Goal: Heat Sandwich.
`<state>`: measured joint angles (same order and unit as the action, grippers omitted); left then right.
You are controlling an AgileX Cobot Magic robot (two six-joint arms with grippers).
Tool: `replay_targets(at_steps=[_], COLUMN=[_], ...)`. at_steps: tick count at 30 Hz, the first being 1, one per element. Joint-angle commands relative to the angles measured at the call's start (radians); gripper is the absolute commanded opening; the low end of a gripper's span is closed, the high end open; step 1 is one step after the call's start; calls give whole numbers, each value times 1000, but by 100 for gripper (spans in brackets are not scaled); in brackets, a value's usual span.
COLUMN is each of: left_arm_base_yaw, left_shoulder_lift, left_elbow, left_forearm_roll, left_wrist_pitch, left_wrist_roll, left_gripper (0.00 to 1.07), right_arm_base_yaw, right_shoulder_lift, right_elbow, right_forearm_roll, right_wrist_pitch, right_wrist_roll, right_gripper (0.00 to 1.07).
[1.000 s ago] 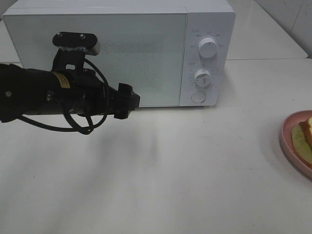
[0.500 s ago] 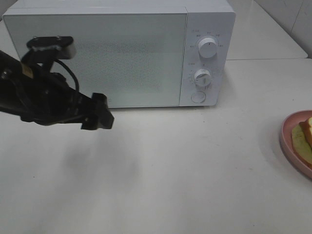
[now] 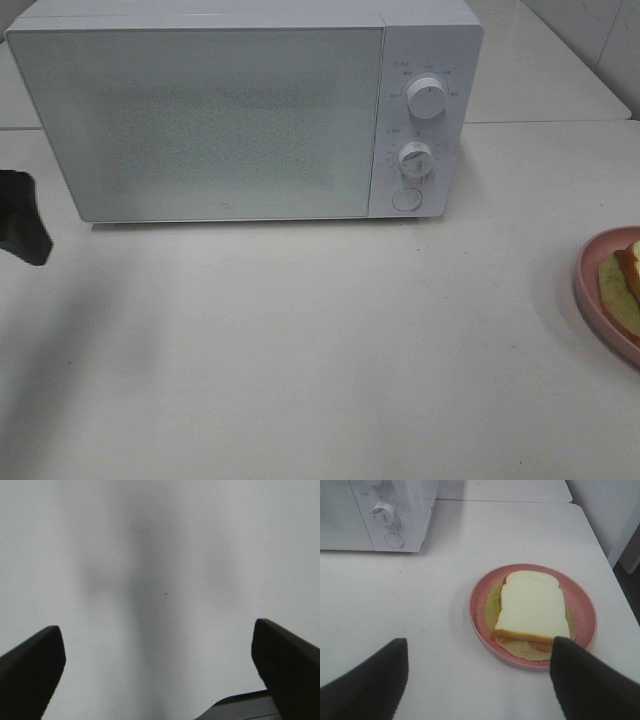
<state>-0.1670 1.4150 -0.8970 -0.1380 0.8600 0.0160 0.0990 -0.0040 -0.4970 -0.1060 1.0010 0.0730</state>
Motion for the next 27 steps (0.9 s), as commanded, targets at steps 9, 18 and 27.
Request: replay_targets(at_steps=[9, 18, 27], left_arm_base_yaw=[217, 226, 226], left_shoulder_lift=[-126, -368, -629], left_elbow=[36, 178, 248], left_forearm_roll=[87, 86, 88], left_wrist_pitch=[263, 240, 240], left_wrist_roll=[-6, -9, -5], left_gripper=[96, 96, 96], right_arm_base_yaw=[-7, -7, -7], right_shoulder_lift=[-28, -28, -28], right_elbow=[0, 0, 0], right_forearm_roll=[-2, -2, -2], right_wrist_pitch=[-4, -4, -4], right_wrist_roll=[-10, -10, -9], right_gripper=[75, 75, 75])
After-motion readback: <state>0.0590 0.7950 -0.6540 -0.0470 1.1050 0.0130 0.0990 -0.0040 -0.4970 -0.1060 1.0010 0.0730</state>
